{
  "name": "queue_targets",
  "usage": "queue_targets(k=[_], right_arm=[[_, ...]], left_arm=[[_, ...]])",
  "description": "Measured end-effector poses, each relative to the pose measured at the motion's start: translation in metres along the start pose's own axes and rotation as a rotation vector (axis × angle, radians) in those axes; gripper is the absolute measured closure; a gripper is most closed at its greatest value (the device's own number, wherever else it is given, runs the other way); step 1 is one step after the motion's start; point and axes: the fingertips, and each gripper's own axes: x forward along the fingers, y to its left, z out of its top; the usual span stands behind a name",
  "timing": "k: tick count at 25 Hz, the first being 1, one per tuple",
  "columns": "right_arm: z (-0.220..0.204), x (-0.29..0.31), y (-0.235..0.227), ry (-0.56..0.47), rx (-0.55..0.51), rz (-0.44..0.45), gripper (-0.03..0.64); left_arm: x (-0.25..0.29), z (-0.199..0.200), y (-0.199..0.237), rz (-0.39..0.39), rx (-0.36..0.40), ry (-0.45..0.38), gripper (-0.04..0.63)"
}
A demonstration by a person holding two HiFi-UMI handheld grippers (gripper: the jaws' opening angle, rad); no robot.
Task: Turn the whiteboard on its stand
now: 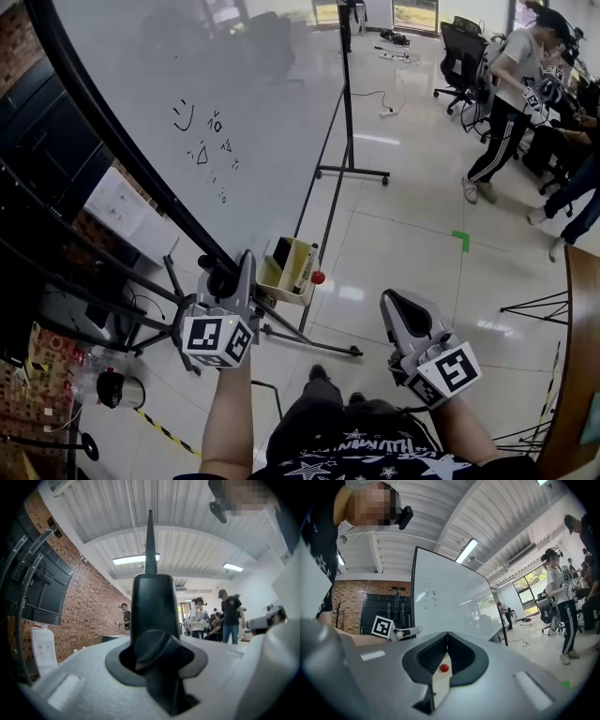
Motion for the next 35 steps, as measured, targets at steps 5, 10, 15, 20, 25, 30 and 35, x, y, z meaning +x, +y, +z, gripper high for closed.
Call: queue_targets(k=[5,10,15,20,25,30,35], right_arm=[[-0.017,0.014,0.001,0.012,0.004,-0.046,0.609],[-0.024,0.019,-0.003,0.023,0.000,-0.082,0.609],[-0.027,0.029,0.001,0.033,-0.010,-0.098,0.609],[-0.028,0.034,0.009,0.026,0.002,-0.120,0.609],[-0.028,0.036,0.014,0.025,-0.007,-0.150,0.609],[-0.027,0.023,0.018,0.041,-0.024,-0.181,0.609],[-0.027,0.008,0.018,0.068,-0.013,-0.194,0.609]], left_arm=[[0.008,-0.008,0.013,-0.024,0.007,-0.006,0.472],[0.010,-0.008,0.016,-0.032,0.001,-0.016,0.472],[0.013,-0.009,0.017,-0.050,0.000,-0.033,0.471],[0.009,-0.003,0.011,-0.061,-0.023,-0.024,0.472],[0.008,-0.002,0.011,-0.057,-0.038,-0.034,0.472],[0.006,0.002,0.010,-0.044,-0.055,-0.040,0.472],[0.007,-0.001,0.011,-0.042,-0.056,-0.043,0.474]])
